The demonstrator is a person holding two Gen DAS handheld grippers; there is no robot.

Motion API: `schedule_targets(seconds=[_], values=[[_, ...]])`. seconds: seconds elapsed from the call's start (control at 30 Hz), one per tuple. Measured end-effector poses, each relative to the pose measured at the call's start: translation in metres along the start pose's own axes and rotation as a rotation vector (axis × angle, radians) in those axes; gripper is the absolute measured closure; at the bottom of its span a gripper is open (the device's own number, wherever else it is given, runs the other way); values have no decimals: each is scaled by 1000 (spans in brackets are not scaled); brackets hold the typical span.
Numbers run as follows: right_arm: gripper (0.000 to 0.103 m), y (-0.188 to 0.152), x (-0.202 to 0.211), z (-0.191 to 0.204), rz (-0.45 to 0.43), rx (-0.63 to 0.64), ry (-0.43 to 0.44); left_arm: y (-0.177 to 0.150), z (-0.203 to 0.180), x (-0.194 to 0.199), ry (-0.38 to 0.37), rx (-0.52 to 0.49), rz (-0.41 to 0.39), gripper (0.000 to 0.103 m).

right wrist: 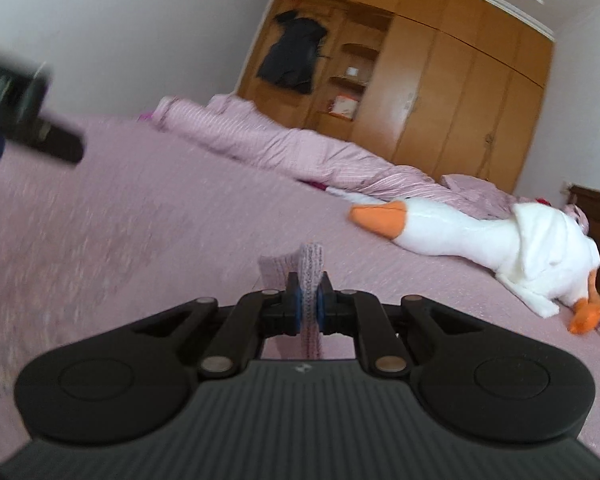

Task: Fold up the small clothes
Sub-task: 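Lower the sleeve onto the cardigan and open the right gripper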

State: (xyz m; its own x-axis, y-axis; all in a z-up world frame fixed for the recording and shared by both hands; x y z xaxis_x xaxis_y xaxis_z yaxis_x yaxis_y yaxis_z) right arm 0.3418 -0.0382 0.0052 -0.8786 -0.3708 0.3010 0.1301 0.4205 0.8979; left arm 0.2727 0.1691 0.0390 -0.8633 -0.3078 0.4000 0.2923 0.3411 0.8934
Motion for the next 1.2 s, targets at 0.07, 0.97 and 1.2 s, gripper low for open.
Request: schedule_targets(seconds=[0.07,0.97,1.2], values=[[92,-6,0,9,8,37,38,-1,-1,-1,2,-7,1,6],[38,-27,36,59,89,-5,363,-11,-15,-5,-2,-43,20,6],[38,-36,54,20,102,-250,356,-15,-18,-4,-10,-52,22,6]])
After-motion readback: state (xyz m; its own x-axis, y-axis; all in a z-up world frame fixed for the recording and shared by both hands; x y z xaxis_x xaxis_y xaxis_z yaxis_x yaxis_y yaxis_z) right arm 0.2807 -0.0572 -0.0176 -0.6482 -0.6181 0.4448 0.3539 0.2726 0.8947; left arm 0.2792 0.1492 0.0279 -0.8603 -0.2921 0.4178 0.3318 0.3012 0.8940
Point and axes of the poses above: each gripper's, at about its wrist camera, not at the fingertips, and x roughly against the way its jaws point, z to its left, y to its top, the point moved 6 cm from there along -x, roughly the way its jaws point, and after that the axes turned 5 degrees about y, right-handed, at the moved point
